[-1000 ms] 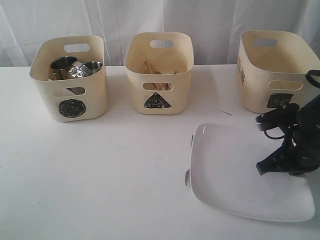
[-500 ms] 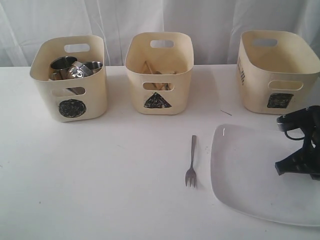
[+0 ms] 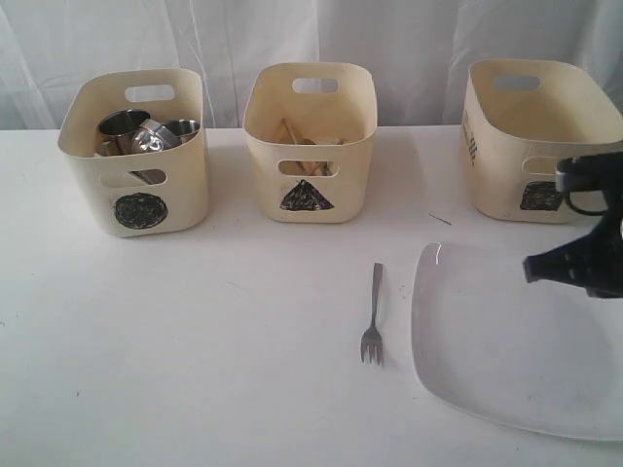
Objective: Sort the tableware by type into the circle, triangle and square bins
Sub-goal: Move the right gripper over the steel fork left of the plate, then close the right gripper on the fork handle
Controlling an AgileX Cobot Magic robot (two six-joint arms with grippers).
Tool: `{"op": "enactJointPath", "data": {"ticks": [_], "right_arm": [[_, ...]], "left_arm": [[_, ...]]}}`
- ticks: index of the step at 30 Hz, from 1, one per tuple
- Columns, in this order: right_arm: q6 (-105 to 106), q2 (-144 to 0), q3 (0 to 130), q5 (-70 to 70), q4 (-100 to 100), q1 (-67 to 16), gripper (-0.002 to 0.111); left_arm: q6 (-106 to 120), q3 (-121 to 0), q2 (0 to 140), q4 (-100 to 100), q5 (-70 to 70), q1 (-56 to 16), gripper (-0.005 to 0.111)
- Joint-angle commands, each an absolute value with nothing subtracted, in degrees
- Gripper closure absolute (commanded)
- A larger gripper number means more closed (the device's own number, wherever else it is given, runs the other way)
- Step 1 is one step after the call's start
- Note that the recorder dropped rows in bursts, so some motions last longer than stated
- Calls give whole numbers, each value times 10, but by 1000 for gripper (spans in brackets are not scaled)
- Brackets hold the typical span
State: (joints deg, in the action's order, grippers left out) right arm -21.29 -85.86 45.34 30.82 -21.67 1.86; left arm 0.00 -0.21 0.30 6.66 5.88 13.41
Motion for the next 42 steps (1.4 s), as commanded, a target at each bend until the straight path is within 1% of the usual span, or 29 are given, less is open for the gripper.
{"op": "enactJointPath", "data": {"ticks": [1, 7, 12, 14, 17, 19, 21, 27, 42], "right_arm": [[-159, -840, 490, 318, -130, -56, 108], [-159, -893, 579, 354, -82, -151, 108], [-145, -959, 651, 374, -75, -197, 107], [-133, -985, 676, 384, -75, -212, 101], [-130, -1018, 704, 399, -72, -228, 87], [-131, -1036, 714, 398, -63, -234, 80], [-140, -1050, 717, 394, -50, -234, 77], [-212, -1082, 719, 379, -47, -234, 77], [-258, -1119, 719, 357, -48, -234, 77]], "left_arm": [[0, 0, 0, 61, 56, 135, 50], [0, 0, 0, 61, 56, 135, 50], [0, 0, 0, 61, 56, 135, 50], [0, 0, 0, 61, 56, 135, 50], [0, 0, 0, 61, 56, 135, 50], [0, 0, 0, 61, 56, 135, 50], [0, 0, 0, 61, 56, 135, 50], [0, 0, 0, 61, 56, 135, 50], [0, 0, 0, 61, 56, 135, 50]]}}
